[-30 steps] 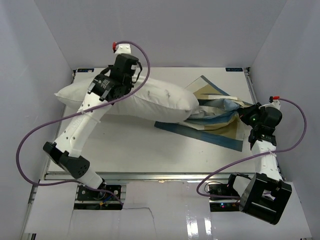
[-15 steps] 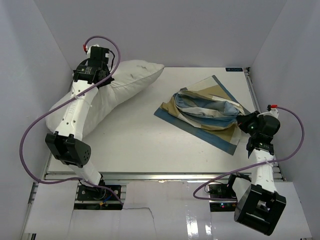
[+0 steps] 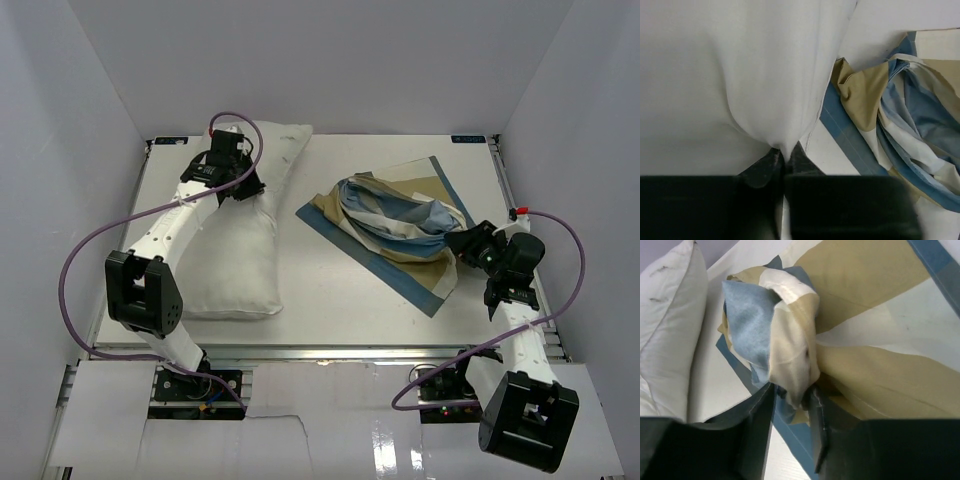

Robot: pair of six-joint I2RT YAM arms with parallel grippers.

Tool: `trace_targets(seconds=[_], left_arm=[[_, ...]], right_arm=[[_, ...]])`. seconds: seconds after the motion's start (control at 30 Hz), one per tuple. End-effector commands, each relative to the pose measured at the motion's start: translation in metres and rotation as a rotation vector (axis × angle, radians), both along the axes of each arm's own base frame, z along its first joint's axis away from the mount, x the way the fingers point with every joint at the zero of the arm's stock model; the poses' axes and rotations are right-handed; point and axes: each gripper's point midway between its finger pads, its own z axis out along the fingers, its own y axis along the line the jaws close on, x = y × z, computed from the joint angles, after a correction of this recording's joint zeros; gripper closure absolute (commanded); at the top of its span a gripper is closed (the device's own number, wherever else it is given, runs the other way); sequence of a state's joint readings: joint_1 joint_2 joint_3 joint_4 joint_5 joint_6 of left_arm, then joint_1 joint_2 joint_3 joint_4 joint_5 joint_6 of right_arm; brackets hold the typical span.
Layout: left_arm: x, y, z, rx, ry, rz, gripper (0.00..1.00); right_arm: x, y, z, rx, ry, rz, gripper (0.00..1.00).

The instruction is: Remove the pillowcase from the pillow

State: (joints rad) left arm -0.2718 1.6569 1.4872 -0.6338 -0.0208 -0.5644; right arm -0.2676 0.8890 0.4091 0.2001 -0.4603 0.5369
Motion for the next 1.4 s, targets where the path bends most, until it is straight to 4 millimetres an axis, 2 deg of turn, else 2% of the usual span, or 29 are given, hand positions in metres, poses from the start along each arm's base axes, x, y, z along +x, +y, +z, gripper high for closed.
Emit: trace_targets(seconds=[0.0, 0.03, 0.07, 0.1, 0.13, 0.17, 0.2, 0.23, 0.27, 0.3, 0.33, 0.4, 0.43, 0.47, 0.5, 0.53, 0.57, 0.6, 0.63, 0.67, 0.73, 0.8, 0.87, 0.9, 0.97, 1.03, 1.07, 1.23, 1.37], left_arm=[[0.011, -0.027, 0.047, -0.104, -0.153, -0.113, 0.77], [0.01, -0.028, 0.051, -0.104, -0.163, -0.131, 0.64], [0.008, -0.032, 0.06, -0.105, -0.184, -0.159, 0.41], [0.006, -0.033, 0.066, -0.109, -0.197, -0.172, 0.33], [0.005, -0.035, 0.078, -0.116, -0.222, -0.188, 0.27], [-0.003, -0.038, 0.092, -0.128, -0.244, -0.214, 0.22], [-0.007, -0.039, 0.099, -0.134, -0.247, -0.224, 0.19], [-0.013, -0.039, 0.112, -0.139, -0.264, -0.233, 0.16], [-0.022, -0.042, 0.115, -0.135, -0.257, -0.244, 0.14], [-0.041, -0.038, 0.132, -0.129, -0.291, -0.241, 0.11], [-0.054, -0.036, 0.114, -0.118, -0.262, -0.236, 0.1], [-0.075, -0.041, 0.117, -0.124, -0.312, -0.245, 0.07], [-0.098, -0.039, 0.108, -0.133, -0.309, -0.255, 0.03], [-0.107, -0.039, 0.105, -0.147, -0.316, -0.254, 0.02], [-0.129, -0.04, 0.117, -0.201, -0.36, -0.272, 0.02], [-0.148, -0.047, 0.079, -0.212, -0.301, -0.316, 0.02], [-0.154, -0.052, 0.081, -0.255, -0.355, -0.342, 0.02], [-0.175, -0.056, 0.094, -0.321, -0.414, -0.385, 0.02], [-0.184, -0.058, 0.09, -0.347, -0.427, -0.408, 0.02], [-0.191, -0.061, 0.073, -0.366, -0.414, -0.416, 0.02], [-0.211, -0.063, 0.077, -0.429, -0.437, -0.447, 0.02], [-0.222, -0.066, 0.067, -0.464, -0.437, -0.476, 0.02], [-0.239, -0.065, 0.078, -0.509, -0.495, -0.515, 0.02], [-0.243, -0.064, 0.071, -0.513, -0.494, -0.518, 0.02], [-0.254, -0.059, 0.078, -0.53, -0.542, -0.535, 0.02], [-0.26, -0.058, 0.07, -0.535, -0.545, -0.548, 0.02], [-0.264, -0.059, 0.069, -0.542, -0.552, -0.567, 0.02], [-0.272, -0.059, 0.033, -0.533, -0.509, -0.586, 0.02], [-0.278, -0.062, 0.036, -0.557, -0.522, -0.622, 0.02]], right_arm=[[0.002, 0.002, 0.009, -0.033, -0.029, 0.03, 0.42], [0.002, 0.002, 0.011, -0.035, -0.03, 0.034, 0.36], [0.004, 0.002, 0.02, -0.04, -0.044, 0.039, 0.3], [0.003, 0.003, 0.023, -0.04, -0.045, 0.047, 0.2], [0.001, 0.005, 0.025, -0.041, -0.039, 0.054, 0.15], [0.002, 0.005, 0.035, -0.053, -0.056, 0.059, 0.06], [0.001, 0.003, 0.038, -0.064, -0.056, 0.055, 0.02], [-0.005, 0.004, 0.037, -0.071, -0.031, 0.055, 0.05], [-0.008, 0.005, 0.041, -0.083, -0.026, 0.062, 0.08], [-0.013, 0.009, 0.044, -0.093, -0.029, 0.084, 0.1], [-0.02, 0.012, 0.05, -0.117, -0.054, 0.103, 0.1], [-0.031, 0.02, 0.05, -0.134, -0.051, 0.132, 0.1], [-0.04, 0.023, 0.053, -0.152, -0.059, 0.142, 0.1], [-0.044, 0.025, 0.055, -0.158, -0.06, 0.148, 0.1], [-0.05, 0.03, 0.066, -0.174, -0.088, 0.154, 0.1], [-0.054, 0.033, 0.068, -0.175, -0.09, 0.158, 0.1], [-0.058, 0.037, 0.069, -0.174, -0.092, 0.165, 0.1], [-0.065, 0.043, 0.075, -0.182, -0.123, 0.181, 0.1], [-0.068, 0.045, 0.078, -0.193, -0.138, 0.191, 0.1], [-0.073, 0.049, 0.076, -0.196, -0.13, 0.207, 0.1], [-0.079, 0.052, 0.081, -0.208, -0.148, 0.227, 0.1], [-0.086, 0.062, 0.08, -0.205, -0.16, 0.298, 0.1], [-0.094, 0.075, 0.074, -0.207, -0.166, 0.389, 0.1], [-0.096, 0.079, 0.072, -0.21, -0.164, 0.412, 0.1], [-0.101, 0.086, 0.066, -0.219, -0.157, 0.45, 0.1], [-0.105, 0.089, 0.065, -0.227, -0.171, 0.472, 0.1], [-0.113, 0.099, 0.062, -0.211, -0.175, 0.53, 0.1], [-0.115, 0.103, 0.055, -0.181, -0.2, 0.542, 0.1], [-0.112, 0.103, 0.044, -0.166, -0.176, 0.532, 0.1]])
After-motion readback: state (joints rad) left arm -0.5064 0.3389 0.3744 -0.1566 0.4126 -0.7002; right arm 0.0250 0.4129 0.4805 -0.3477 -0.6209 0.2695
